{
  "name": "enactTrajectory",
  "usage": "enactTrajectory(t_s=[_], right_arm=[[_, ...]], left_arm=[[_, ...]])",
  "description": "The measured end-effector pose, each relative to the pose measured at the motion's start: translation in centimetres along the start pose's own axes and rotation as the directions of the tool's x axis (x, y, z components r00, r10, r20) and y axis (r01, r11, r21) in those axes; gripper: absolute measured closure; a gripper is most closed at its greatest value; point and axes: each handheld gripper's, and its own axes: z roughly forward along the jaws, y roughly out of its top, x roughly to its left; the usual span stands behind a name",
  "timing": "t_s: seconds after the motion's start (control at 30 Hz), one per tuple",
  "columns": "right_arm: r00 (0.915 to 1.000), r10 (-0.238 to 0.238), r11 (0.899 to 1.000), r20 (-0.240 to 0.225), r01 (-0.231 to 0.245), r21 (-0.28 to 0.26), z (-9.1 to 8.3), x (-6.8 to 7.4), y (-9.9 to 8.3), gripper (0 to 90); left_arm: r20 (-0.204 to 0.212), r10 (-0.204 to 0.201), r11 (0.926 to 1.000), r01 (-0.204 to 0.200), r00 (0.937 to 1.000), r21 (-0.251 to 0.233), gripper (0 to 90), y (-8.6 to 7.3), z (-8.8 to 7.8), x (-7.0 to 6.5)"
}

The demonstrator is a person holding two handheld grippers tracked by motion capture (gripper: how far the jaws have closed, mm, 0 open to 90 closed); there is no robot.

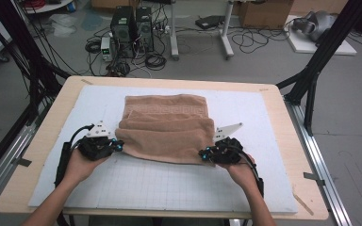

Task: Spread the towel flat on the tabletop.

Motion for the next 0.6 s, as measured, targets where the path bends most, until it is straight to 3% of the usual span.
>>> enactTrajectory(t_s=[0.13,0.5,0.6], right_arm=[[0.9998,-0.018,1.000,-0.012,0.018,-0.009,-1.1,1.3,-0.2,86.2],[0.9985,-0.037,0.999,-0.039,0.037,-0.002,-1.5,3.9,-1.3,85.6],[0.9985,-0.031,0.999,-0.046,0.030,-0.018,-1.7,4.7,-1.7,75.9]], left_arm=[[0.014,0.019,0.9997,-0.019,0.9997,-0.018,86.4,-0.4,-1.6,-1.4],[0.029,0.065,0.9973,-0.064,0.9975,-0.037,86.4,-1.7,-4.8,-5.3],[0.055,0.065,0.9969,-0.063,0.9964,-0.047,82.3,-2.1,-5.5,-5.8]])
